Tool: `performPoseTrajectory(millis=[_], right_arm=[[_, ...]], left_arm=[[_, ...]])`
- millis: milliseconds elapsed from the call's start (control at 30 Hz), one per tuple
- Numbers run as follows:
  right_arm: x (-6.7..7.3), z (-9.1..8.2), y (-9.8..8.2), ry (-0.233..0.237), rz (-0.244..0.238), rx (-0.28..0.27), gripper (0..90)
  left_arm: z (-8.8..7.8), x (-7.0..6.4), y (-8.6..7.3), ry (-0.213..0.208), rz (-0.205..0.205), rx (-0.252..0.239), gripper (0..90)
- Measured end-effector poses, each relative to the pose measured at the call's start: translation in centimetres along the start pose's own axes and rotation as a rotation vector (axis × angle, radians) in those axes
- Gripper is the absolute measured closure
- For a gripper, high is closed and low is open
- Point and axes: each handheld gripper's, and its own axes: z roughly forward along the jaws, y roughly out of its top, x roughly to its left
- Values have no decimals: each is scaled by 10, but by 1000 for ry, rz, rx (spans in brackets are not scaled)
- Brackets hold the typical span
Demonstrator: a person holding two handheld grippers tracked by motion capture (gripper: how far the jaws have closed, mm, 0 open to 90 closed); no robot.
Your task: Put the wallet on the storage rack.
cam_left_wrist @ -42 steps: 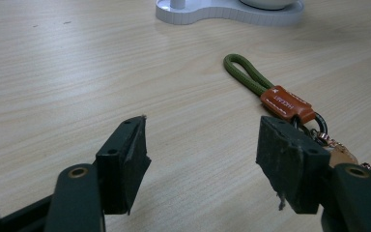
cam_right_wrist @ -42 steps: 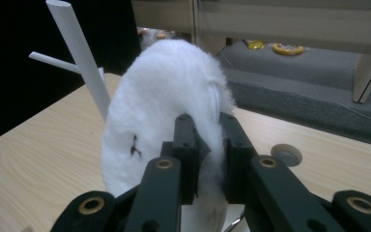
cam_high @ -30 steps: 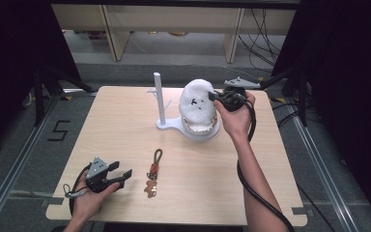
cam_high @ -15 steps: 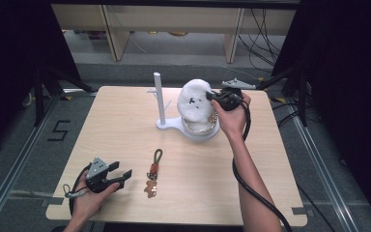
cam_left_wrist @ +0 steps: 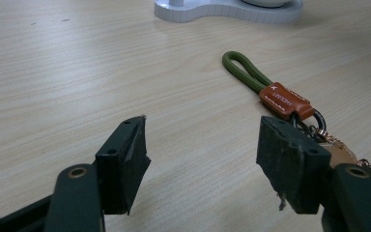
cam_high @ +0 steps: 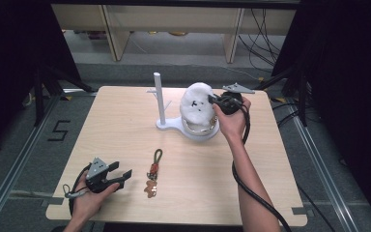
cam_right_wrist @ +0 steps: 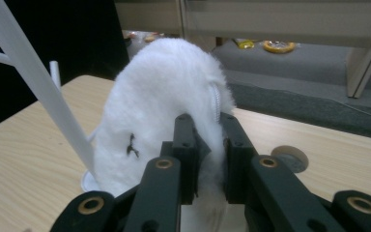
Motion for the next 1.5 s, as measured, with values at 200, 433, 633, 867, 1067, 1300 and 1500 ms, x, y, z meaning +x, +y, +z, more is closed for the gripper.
performPoseTrajectory(millis=[200, 433, 633, 867, 1067, 1300, 1500], right_arm=[[-2, 2, -8, -61, -29, 21, 803], [0, 4, -15, -93, -71, 61, 802], [3, 6, -17, -125, -121, 77, 803], [1, 11, -23, -151, -164, 92, 800], [0, 9, -18, -156, -174, 126, 647], [1, 8, -16, -143, -126, 113, 522], [-2, 1, -13, -149, -111, 114, 462]], left_arm=[[0, -1, 0, 9, 5, 6, 342], [0, -1, 0, 9, 6, 5, 343], [0, -1, 0, 9, 8, 6, 342], [0, -2, 0, 6, 9, 0, 342], [0, -2, 1, -1, 4, -7, 338], [0, -2, 1, 1, 2, -9, 336], [-1, -3, 3, 19, -3, -18, 323]])
